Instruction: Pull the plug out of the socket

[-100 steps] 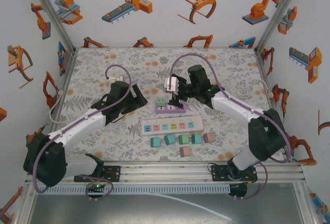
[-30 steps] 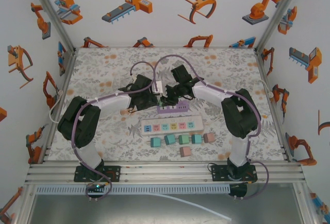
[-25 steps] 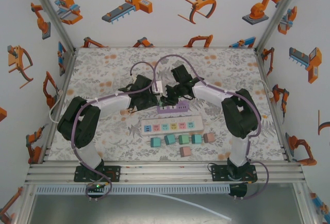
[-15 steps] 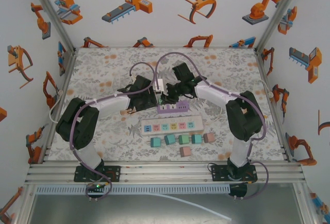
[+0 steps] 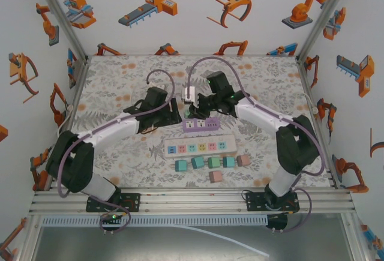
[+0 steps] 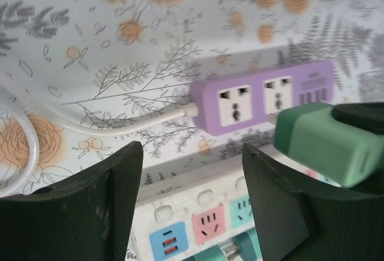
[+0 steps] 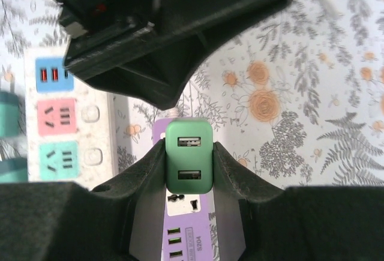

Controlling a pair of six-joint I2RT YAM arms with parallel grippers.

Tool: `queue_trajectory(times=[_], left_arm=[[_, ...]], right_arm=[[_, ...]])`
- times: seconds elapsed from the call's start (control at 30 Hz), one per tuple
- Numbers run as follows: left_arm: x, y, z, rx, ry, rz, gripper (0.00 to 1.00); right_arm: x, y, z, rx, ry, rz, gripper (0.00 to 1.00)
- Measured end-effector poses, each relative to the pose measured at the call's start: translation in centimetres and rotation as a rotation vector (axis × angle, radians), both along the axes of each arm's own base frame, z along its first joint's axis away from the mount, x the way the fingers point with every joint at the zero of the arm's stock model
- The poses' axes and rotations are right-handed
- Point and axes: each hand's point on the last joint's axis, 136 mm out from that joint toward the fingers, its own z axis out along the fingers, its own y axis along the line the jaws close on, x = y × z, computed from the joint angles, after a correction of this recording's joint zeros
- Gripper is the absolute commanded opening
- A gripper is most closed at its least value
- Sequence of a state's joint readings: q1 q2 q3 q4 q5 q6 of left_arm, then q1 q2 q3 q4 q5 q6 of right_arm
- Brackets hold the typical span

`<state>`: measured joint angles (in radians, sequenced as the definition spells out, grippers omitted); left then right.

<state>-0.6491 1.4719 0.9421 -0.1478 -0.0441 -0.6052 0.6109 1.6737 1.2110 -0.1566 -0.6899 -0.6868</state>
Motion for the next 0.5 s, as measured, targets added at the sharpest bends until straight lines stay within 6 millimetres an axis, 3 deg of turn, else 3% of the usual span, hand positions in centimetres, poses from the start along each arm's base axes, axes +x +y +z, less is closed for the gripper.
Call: queue_trajectory(times=[0.17,0.33,0.5], left_arm=[[-1.1,-0.1,4.5,-0.050,-0.134,-0.089,0.65],[-2.8,0.0,7.3,-0.056,-0.234,-0.196,0.66],[-5.0,0.5,10.8,-0.045,-0.348,-0.310,0.69]], right_arm=[[-0.1,-1.1,3.9,0.129,0.010,-0.145,0.22],[-0.4,-2.6,7.9,0.246,0.066,-0.295,0.20],[-1.6,-5.3,12.7,0.395,0.167,-0.462,0.18]])
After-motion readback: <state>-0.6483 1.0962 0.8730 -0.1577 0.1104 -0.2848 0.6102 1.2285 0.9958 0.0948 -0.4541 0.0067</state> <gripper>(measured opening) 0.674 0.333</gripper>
